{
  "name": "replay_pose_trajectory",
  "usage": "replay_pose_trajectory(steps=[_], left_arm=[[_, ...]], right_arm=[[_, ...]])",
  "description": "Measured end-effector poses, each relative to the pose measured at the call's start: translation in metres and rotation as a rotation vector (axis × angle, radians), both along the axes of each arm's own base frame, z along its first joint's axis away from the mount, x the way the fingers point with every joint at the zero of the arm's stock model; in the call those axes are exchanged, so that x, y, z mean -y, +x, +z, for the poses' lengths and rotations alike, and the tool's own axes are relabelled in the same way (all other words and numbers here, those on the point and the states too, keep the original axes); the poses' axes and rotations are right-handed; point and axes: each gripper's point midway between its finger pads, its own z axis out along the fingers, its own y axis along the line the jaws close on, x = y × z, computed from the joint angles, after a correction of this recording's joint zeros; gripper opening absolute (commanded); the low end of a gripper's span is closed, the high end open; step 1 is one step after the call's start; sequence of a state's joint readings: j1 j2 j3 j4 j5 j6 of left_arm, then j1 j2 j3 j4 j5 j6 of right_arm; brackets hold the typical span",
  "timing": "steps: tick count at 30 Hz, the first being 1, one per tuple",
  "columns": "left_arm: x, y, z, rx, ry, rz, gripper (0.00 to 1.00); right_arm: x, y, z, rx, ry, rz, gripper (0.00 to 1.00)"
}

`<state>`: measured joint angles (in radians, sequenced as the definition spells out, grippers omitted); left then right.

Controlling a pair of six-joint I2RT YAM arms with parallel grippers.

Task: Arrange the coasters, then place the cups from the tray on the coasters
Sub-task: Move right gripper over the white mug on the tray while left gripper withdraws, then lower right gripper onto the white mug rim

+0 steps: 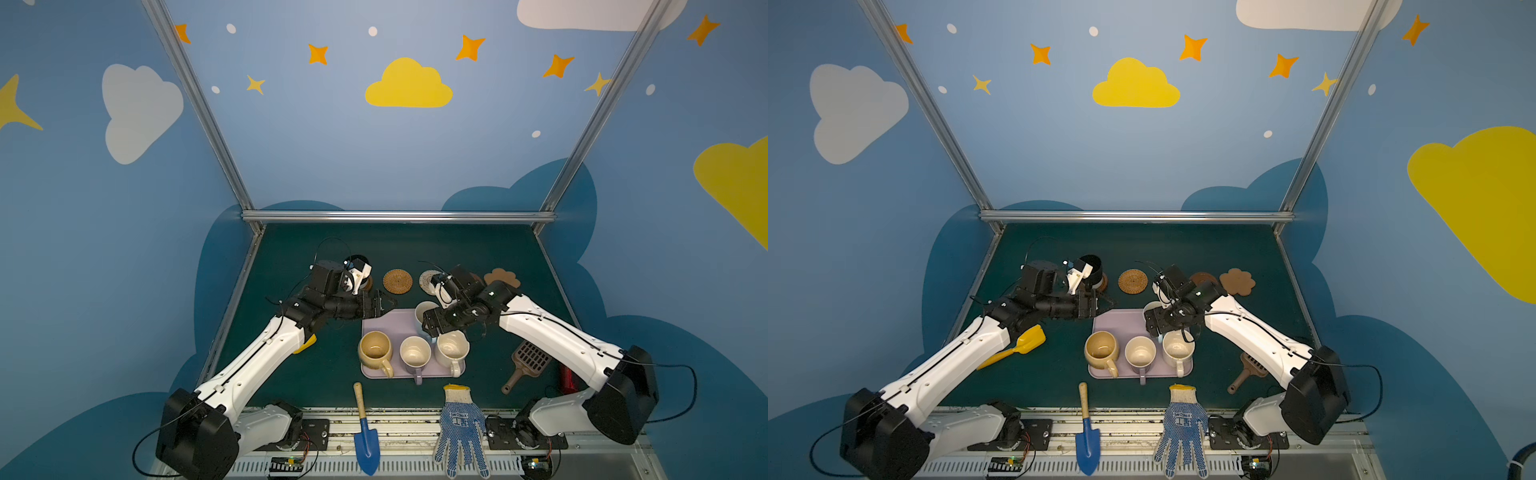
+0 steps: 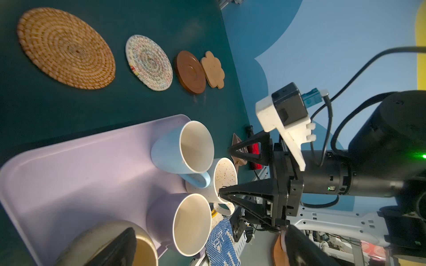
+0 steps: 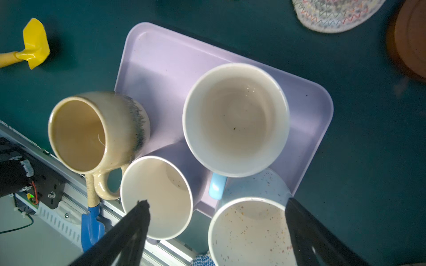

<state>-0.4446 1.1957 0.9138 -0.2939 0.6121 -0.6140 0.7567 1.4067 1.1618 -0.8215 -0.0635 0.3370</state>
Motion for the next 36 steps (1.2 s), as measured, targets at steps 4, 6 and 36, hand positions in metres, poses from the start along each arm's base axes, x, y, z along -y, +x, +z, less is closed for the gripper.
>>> replay_pose_trajectory(steps=[4,6,36], left_arm=[[0.007,-0.001,-0.004,-0.007,-0.001,-0.022,0.99],[0.009,-0.001,-0.007,-0.012,0.0,-0.03,0.99],[0.021,0.008,-0.038,-0.08,0.025,0.005,0.99]], right_arm=[[0.0,0.005,-0.001,0.017,-0.005,-0.013,0.83],[-0.002,0.007,-0.002,0.024,-0.002,-0.014,0.78],[-0.007,0.006,-0.041,-0.041,-0.05,-0.013,0.44]])
